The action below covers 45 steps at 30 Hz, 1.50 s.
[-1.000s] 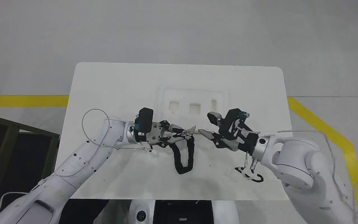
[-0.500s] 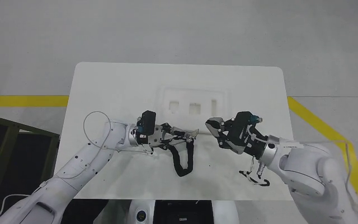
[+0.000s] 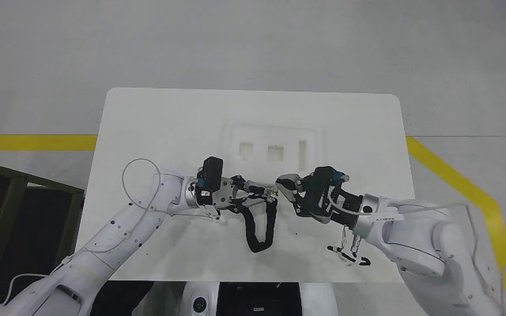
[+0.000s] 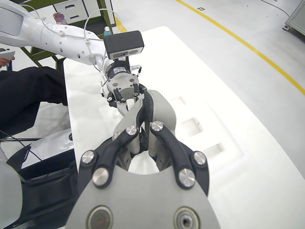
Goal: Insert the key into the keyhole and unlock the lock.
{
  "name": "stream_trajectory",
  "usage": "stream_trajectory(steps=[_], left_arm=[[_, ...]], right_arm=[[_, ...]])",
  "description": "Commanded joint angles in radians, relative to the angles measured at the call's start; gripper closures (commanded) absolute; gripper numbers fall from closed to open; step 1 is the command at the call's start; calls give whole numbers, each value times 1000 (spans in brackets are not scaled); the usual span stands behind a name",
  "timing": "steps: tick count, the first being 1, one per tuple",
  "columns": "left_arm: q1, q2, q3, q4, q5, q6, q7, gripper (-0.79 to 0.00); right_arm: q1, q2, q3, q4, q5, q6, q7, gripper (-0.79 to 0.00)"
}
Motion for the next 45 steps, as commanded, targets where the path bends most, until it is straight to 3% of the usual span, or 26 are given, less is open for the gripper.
stream_trajectory(steps=[1, 45], left_arm=[[-1, -2, 0, -1, 2, -2, 2, 0], [-8, -7, 7, 8, 12, -6, 11, 0]], right_arm=[[7, -1, -13, 5, -1, 2, 0, 0], [71, 6, -32, 19, -47, -36, 99, 0]])
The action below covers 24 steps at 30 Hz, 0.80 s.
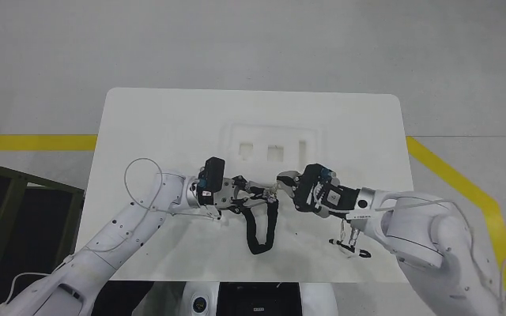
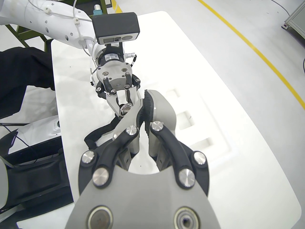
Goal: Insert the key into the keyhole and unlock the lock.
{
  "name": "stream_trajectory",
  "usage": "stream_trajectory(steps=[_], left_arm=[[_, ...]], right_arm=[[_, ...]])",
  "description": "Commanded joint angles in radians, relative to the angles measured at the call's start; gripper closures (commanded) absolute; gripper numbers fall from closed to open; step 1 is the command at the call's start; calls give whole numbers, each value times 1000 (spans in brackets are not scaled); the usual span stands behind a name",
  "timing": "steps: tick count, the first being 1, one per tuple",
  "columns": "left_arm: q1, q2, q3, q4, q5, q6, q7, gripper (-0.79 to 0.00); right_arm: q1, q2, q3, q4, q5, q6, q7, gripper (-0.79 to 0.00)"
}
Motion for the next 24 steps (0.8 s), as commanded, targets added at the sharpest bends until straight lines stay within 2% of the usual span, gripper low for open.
stream_trajectory(steps=[1, 9, 13, 16, 17, 24], left_arm=[[-1, 0, 1, -1, -2, 0, 0, 0], [-7, 3, -2, 3, 0, 0, -2, 0], [-13, 9, 2, 6, 0, 0, -1, 0], [-26, 17, 15, 2, -2, 0, -4, 0], [-32, 21, 24, 0, -5, 0, -3, 0], [-71, 46, 86, -6, -30, 0, 2, 0]], right_arm=[[0, 1, -8, -1, -7, -9, 12, 0], [-4, 3, 18, 0, -3, 8, -6, 0], [-6, 9, 54, -13, -51, -63, -51, 0], [-6, 15, 67, -12, -93, -154, -82, -292], [-5, 17, 71, -6, -113, -192, -95, -357], [23, 23, 57, 12, -241, -311, -145, -431]])
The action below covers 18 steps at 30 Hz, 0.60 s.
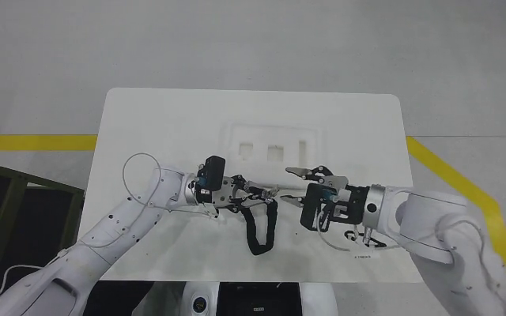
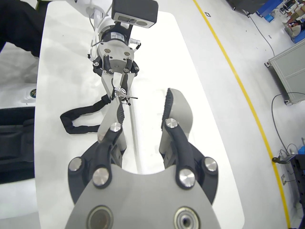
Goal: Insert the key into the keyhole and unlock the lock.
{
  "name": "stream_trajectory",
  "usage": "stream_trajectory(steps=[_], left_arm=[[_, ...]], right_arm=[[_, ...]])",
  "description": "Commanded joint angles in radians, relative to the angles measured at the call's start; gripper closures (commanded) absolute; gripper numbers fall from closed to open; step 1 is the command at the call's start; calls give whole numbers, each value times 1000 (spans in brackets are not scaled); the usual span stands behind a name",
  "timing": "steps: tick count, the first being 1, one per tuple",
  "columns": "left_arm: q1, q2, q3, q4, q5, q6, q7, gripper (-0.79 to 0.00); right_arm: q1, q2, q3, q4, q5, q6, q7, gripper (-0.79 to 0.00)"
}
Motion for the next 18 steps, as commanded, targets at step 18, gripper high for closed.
stream_trajectory(steps=[18], left_arm=[[-76, 28, 119, 0, -62, 0, 12, 0]], right_arm=[[84, 2, -111, 16, -132, -126, -39, -323]])
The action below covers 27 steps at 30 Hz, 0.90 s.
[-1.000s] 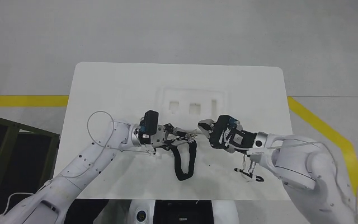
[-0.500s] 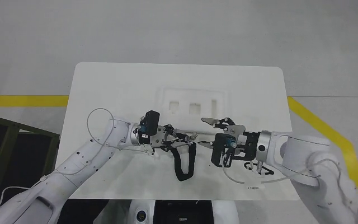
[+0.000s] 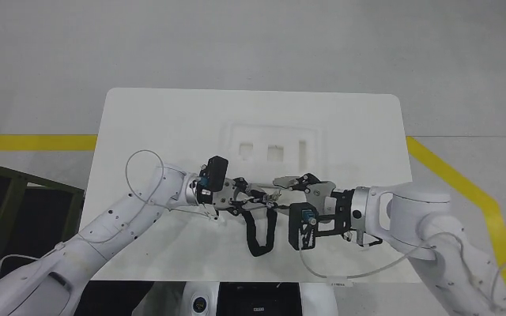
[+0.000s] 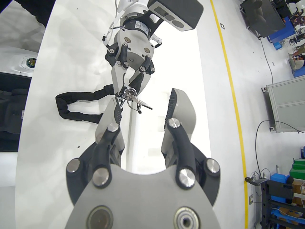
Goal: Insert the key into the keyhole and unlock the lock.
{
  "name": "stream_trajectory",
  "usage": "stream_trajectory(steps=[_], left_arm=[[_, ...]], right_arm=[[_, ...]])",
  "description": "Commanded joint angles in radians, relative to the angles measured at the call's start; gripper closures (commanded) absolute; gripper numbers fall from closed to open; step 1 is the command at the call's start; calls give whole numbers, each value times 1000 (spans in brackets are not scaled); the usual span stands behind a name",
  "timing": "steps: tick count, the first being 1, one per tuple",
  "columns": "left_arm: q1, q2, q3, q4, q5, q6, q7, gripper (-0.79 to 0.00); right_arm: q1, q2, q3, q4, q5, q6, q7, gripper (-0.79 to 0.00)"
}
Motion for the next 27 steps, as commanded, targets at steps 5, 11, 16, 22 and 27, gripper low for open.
stream_trajectory(steps=[5, 11, 16, 22, 27], left_arm=[[-14, 1, 21, 5, -10, 0, 0, 0], [-26, 2, 29, 4, -9, 0, -5, 0], [-29, 5, 26, -3, -7, 0, -16, 0], [-23, 8, 15, -12, -5, 0, -28, 0], [-15, 11, 4, -20, -5, 0, -35, 0]], right_arm=[[19, 1, -21, 9, -3, -9, 4, -172], [24, 3, -31, 19, 26, -5, 15, 0], [22, 5, -37, 27, 87, 13, 50, 0], [22, 8, -56, 36, 242, 102, 171, 0], [42, 11, -76, 25, 400, 205, 315, 0]])
